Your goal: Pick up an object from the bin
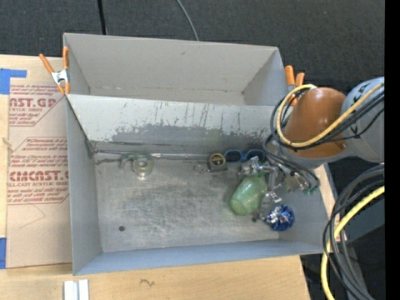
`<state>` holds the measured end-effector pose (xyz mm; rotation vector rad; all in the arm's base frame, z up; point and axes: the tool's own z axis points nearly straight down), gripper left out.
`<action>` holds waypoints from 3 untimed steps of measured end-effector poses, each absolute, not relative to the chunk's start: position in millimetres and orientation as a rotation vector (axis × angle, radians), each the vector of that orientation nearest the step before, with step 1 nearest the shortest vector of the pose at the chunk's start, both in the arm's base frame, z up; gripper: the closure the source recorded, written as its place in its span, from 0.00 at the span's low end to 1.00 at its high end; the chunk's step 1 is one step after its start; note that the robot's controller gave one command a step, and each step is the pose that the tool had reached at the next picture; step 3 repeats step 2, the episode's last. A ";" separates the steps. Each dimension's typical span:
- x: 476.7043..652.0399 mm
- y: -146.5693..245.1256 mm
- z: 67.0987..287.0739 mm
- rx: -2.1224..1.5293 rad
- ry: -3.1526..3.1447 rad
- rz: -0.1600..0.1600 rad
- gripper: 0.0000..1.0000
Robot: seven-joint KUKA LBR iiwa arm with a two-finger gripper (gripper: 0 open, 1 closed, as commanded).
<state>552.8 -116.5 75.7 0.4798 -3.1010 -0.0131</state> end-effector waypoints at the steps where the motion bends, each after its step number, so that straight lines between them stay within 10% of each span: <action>1: 553.8 -115.7 76.3 0.482 -3.106 -0.009 1.00; 2: 554.6 -101.5 202.7 0.984 -2.992 0.004 1.00; 3: 554.6 -101.5 202.7 0.984 -2.992 0.004 1.00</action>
Offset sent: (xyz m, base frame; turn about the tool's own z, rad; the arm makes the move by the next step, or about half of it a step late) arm 0.0000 0.0000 0.0000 0.0000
